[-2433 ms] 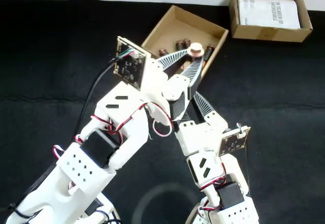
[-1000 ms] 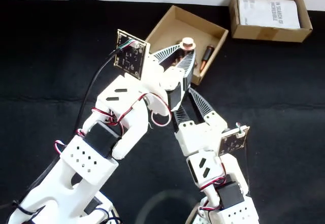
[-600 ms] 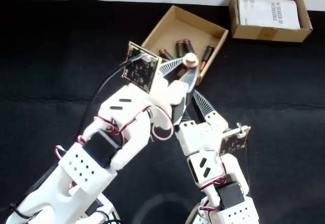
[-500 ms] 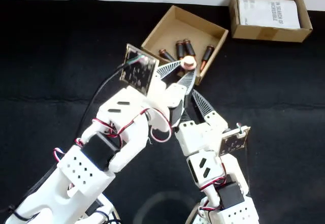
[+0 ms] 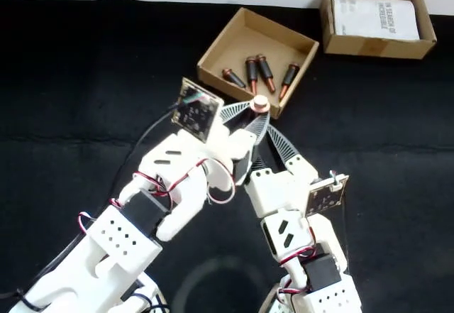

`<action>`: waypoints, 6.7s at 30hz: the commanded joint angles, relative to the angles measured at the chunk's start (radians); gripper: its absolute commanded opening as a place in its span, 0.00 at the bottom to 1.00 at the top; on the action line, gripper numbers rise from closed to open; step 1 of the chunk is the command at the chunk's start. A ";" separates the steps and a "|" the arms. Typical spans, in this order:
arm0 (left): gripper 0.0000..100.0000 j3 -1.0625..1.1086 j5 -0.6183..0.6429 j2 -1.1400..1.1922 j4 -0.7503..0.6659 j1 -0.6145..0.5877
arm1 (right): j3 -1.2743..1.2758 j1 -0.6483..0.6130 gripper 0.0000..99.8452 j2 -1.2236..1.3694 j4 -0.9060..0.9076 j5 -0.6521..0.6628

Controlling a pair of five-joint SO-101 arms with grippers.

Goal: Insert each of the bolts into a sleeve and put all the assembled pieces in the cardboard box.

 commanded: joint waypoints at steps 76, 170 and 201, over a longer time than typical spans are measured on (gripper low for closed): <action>0.01 0.820 0.008 -0.923 0.351 -0.636 | -2.098 0.255 0.01 2.120 0.535 -0.029; 0.01 0.820 0.002 -0.923 0.674 -0.611 | -0.615 0.326 0.19 0.223 1.205 0.068; 0.01 0.820 -0.390 -0.924 0.965 -0.846 | 0.111 0.383 0.01 -0.008 1.102 0.132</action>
